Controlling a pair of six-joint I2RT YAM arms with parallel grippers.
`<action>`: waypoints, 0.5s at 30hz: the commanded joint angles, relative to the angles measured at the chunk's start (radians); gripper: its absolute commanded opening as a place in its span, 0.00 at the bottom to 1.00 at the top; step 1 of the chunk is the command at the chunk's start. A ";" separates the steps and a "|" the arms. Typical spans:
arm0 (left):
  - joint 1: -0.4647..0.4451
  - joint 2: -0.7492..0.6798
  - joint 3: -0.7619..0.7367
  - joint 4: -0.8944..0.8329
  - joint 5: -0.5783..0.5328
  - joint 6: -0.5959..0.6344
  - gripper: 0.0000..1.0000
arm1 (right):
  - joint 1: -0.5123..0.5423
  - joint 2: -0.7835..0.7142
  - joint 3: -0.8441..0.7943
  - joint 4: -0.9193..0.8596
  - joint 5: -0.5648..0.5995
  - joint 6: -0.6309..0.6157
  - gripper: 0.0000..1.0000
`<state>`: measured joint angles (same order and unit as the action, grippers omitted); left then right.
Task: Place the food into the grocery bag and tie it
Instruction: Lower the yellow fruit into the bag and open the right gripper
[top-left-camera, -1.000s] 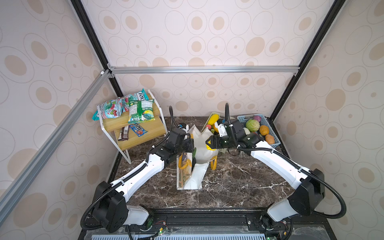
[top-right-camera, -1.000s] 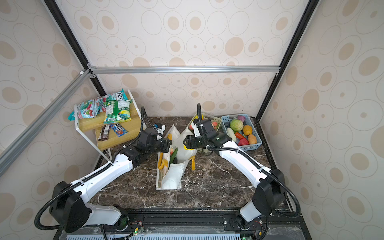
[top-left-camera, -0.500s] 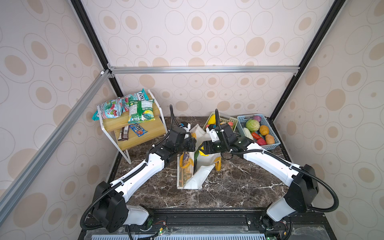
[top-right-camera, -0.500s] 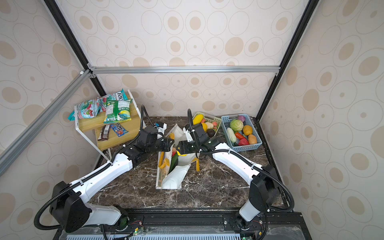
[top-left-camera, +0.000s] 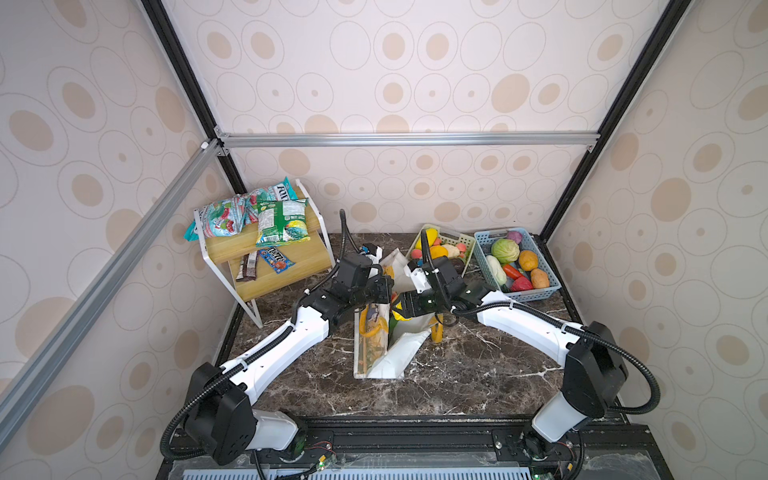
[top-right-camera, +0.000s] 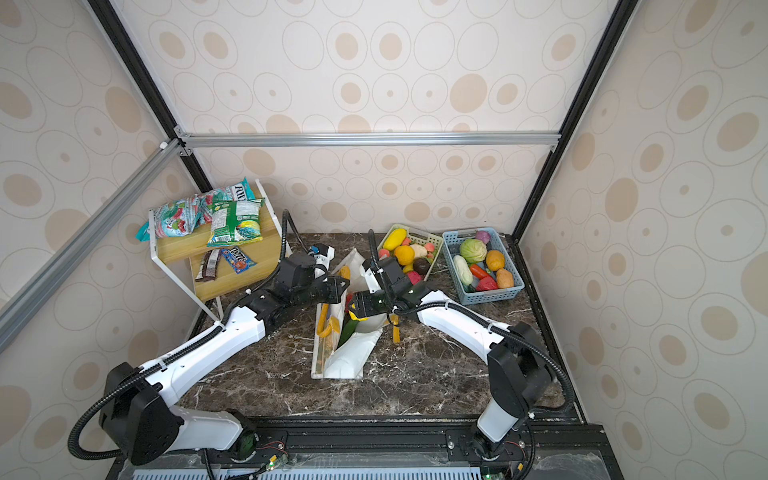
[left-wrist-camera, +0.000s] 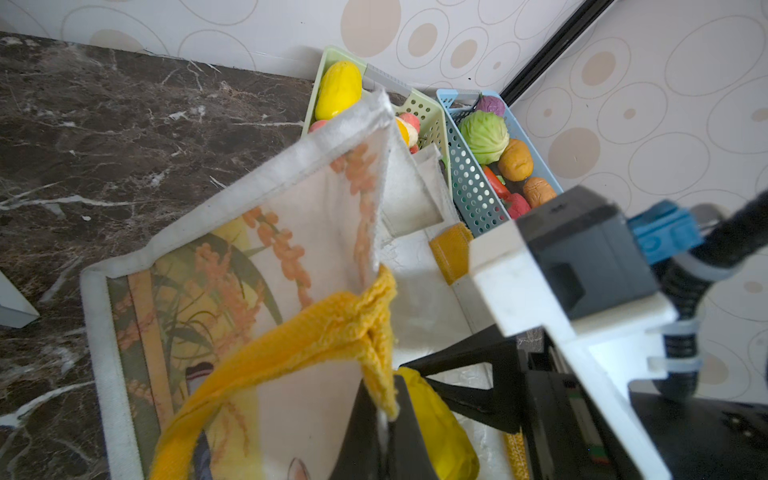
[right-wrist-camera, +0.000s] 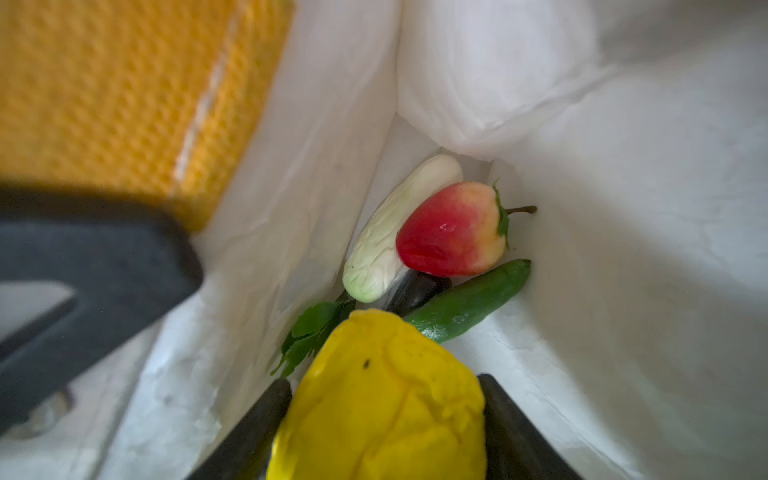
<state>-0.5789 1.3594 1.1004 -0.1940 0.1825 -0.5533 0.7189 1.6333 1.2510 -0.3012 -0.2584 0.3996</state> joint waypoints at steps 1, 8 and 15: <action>-0.007 -0.016 0.055 0.061 0.017 -0.007 0.00 | 0.033 0.002 -0.038 0.054 -0.013 -0.058 0.67; -0.006 -0.009 0.059 0.065 0.013 -0.010 0.00 | 0.056 0.009 -0.077 0.095 -0.034 -0.069 0.66; -0.007 -0.019 0.052 0.066 0.020 -0.002 0.00 | 0.059 0.065 -0.084 0.104 -0.062 -0.043 0.67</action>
<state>-0.5755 1.3594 1.1007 -0.2024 0.1650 -0.5545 0.7712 1.6627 1.1805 -0.2077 -0.2905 0.3550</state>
